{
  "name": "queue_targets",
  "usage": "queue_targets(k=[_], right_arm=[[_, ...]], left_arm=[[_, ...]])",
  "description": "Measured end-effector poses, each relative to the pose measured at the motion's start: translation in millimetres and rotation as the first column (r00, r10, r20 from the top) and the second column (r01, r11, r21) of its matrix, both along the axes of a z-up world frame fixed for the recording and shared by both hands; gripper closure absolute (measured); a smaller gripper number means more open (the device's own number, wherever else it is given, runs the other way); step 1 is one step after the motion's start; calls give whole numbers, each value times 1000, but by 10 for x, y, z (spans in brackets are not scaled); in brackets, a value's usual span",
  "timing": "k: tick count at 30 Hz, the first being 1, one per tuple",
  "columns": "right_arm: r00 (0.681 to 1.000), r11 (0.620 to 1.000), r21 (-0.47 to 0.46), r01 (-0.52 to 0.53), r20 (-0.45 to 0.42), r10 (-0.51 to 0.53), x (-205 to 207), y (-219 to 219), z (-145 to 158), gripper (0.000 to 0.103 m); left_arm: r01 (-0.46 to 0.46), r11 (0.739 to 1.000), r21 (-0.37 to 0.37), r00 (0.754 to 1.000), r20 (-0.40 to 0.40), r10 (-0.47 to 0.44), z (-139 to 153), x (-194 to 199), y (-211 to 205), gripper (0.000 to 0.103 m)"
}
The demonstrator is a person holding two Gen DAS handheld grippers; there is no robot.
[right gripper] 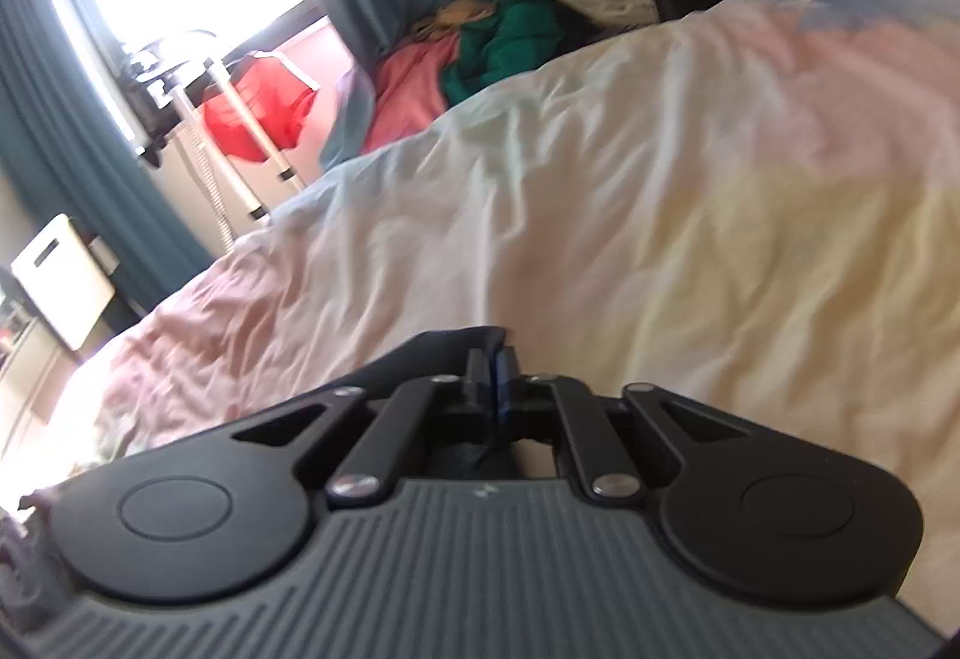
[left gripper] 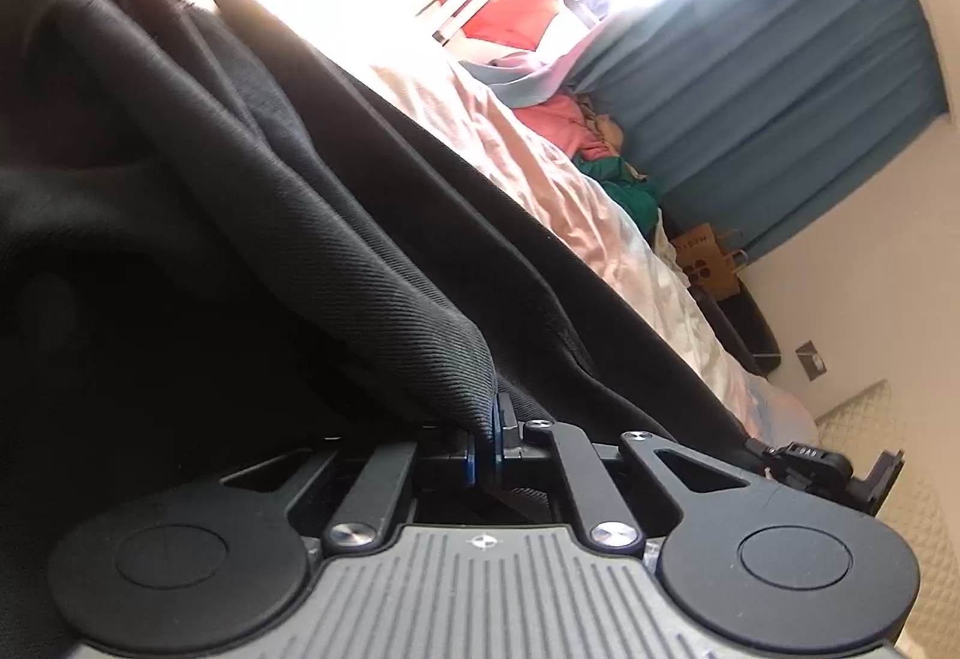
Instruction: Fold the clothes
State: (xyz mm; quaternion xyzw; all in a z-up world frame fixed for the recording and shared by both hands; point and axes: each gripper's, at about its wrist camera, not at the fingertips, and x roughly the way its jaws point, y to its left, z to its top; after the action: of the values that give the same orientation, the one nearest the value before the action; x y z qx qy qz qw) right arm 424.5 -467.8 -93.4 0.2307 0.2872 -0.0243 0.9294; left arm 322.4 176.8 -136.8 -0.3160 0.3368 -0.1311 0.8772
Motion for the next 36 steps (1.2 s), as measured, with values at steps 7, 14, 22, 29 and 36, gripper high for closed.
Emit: queue_targets(k=[7,14,22,29,36], right_arm=[[999,999,-32,-10,-46,9,322,-81,7,99],[954,917,279,286,5,-299,-278,-489,-145,96],[950,768,567,298,-99,-296,-1230,-169,-383,57],[972,724,649,233,-168,-163,-1336,168,-456,39],[973,678,698,230,-179,-146,-1116,176,-783,38]], left_arm=[[-8,997,72,1000,-1,8,48,-211,-97,98],[-9,990,140,1000,-14,11,17,-248,-158,96],[-14,988,152,1000,17,11,-17,-393,-119,95],[-55,993,108,998,28,52,-72,-442,-82,95],[-66,989,131,997,41,61,-63,-493,-99,95]])
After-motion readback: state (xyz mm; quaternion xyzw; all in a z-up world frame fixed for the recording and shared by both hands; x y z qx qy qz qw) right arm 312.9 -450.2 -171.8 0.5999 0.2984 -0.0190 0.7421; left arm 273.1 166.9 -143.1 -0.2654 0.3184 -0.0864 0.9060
